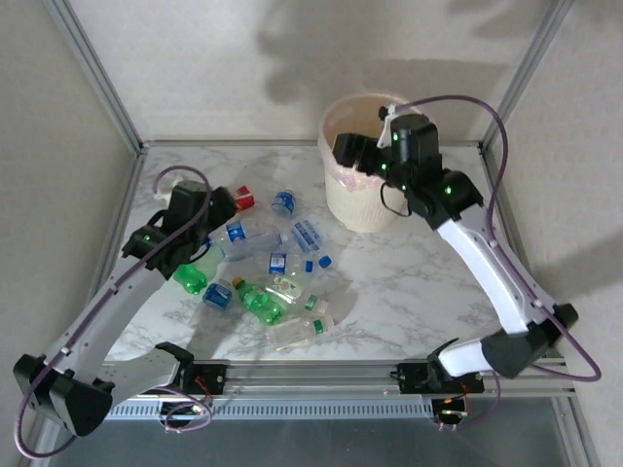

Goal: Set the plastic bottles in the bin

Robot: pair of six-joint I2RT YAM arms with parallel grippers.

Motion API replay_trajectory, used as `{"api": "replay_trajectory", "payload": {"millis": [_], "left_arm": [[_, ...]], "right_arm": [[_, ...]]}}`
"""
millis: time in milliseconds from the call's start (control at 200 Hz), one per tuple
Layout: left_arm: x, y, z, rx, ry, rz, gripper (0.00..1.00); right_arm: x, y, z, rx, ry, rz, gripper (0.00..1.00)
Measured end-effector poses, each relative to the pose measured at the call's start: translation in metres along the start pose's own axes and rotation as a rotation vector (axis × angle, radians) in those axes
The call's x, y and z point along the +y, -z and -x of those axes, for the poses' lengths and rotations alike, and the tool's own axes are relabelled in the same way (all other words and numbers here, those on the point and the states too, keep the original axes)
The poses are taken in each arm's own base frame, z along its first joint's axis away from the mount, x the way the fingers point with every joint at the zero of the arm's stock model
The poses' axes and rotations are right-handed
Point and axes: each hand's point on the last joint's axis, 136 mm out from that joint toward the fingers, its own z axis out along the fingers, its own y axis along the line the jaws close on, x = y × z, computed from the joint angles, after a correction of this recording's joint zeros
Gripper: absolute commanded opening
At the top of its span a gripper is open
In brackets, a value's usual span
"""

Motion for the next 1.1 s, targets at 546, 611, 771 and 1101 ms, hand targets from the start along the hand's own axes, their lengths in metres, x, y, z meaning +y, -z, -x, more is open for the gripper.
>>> {"api": "replay_trajectory", "payload": {"millis": [546,611,771,1101], "left_arm": [[0.151,-0.065,-0.034,0.111,0.253,0.398,0.97],[0.163,-0.071,-0.039,0.128,0.275,0.421,0.97],[0.170,-0.093,-0.057,0.198,0.282,0.428,0.96],[0.174,-0.124,-0.078,0.288,0.233,0.436,0.96]], "right_arm": [[0.065,0.013,-0.112,0.199,0.069,0.120,0.80],[0.064,0.018,-0.112,0.194,0.061,0.116,0.80],[0.060,0.026,-0.106,0.169,0.050,0.089,0.80],[0.050,0.028,-0.112,0.180,0.035,0.028,0.85]]}}
